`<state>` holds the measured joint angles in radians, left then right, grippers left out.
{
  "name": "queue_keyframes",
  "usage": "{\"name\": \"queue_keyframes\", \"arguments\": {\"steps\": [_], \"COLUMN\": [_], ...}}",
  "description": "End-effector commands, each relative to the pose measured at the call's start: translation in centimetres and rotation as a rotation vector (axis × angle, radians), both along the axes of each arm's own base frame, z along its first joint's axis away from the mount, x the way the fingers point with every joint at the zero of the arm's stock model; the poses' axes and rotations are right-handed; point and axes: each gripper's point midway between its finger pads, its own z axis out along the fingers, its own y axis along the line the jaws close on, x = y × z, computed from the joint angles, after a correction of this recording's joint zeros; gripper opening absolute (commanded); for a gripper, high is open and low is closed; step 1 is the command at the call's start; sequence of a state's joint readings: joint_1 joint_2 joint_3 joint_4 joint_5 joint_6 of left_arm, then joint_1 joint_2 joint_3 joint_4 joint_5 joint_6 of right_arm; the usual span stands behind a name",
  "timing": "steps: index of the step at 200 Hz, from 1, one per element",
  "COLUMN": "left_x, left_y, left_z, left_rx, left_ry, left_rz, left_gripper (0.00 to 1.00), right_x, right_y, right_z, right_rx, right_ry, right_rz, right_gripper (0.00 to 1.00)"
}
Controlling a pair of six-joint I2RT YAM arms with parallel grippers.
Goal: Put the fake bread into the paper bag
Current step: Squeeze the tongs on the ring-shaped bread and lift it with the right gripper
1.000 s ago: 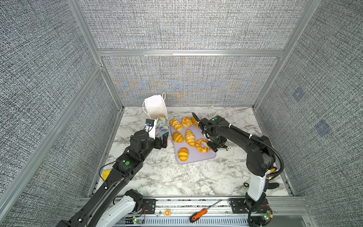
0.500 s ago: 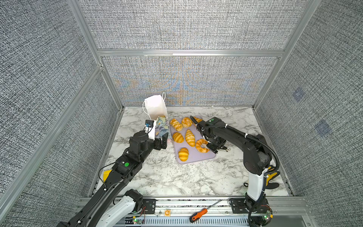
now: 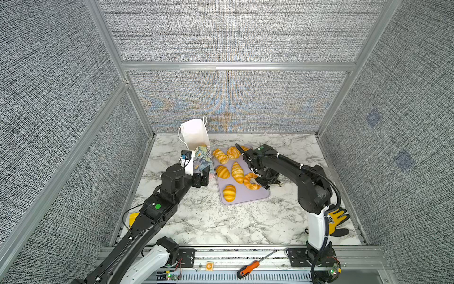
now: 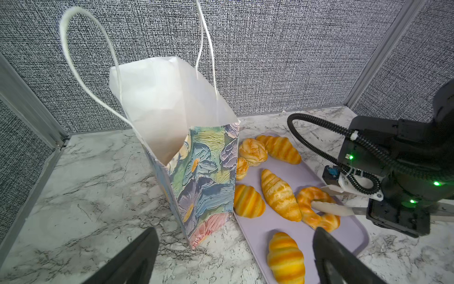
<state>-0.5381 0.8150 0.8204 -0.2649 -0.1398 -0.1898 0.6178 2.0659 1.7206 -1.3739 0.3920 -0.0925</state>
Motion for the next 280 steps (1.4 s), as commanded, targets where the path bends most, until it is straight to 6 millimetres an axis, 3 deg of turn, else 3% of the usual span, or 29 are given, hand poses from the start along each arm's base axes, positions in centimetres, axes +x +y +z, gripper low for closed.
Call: {"name": "queue_keyframes", "arguments": {"steps": [1,79,162,232,280], "left_x": [-0.1,-0.1,0.4,1.1,1.5], "left_y": [0.3,0.7,2.8,4.1,5.2], "left_z": [-0.1,0.6,2.7,5.9,6.0], "left_rx": [0.015,0.010,0.031,0.036,0.050], "left_ry": [0.003,-0.015,-0.055,-0.110,-0.074], "left_rz": [0.010,0.030,0.144,0.224,0.276], "left_gripper": [0.99,0.99,0.99,0.99,0.99], "right_x": [-0.5,-0.4,-0.3,-0.6,-0.3], "right_y": [-0.2,-0.4,1.1,1.2,2.2], "right_z": [-0.1,0.0,1.3,1.4,2.6], "right_rx": [-0.019,-0.013,0.150,0.194,0.285], "right_ry": [0.045,0.048,-0.026,-0.057,-0.101], "right_rz": [0.013,0.001,-0.026,-0.030,-0.043], "right_gripper": [0.58,0.32,0.28,0.24,0.24]}}
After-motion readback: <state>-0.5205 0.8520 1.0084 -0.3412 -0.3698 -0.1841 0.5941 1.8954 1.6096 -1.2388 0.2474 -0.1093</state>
